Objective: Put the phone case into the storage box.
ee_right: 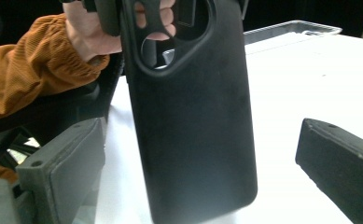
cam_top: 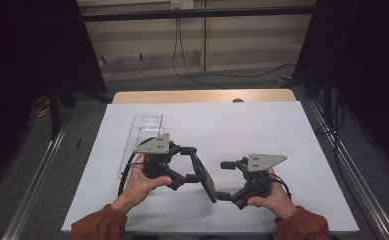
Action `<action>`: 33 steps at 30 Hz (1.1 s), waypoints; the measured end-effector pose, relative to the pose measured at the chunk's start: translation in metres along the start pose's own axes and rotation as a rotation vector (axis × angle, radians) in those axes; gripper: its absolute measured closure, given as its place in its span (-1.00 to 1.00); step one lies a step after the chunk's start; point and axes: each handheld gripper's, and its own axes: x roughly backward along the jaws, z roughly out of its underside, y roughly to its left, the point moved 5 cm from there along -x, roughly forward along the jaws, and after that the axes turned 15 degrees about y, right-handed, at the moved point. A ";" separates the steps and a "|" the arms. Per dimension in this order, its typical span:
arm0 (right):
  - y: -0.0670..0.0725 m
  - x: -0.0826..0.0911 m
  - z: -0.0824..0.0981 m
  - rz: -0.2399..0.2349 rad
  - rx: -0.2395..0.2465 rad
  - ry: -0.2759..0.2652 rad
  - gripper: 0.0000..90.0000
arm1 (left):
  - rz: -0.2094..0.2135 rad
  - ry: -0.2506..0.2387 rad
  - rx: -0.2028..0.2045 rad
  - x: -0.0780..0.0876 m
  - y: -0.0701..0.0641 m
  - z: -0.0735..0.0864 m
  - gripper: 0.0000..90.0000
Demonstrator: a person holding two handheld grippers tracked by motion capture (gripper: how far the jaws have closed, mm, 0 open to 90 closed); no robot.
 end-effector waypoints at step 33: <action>-0.013 0.032 0.015 0.269 -0.140 -0.058 -1.00 | -0.166 -0.013 0.149 0.026 0.022 0.004 -0.67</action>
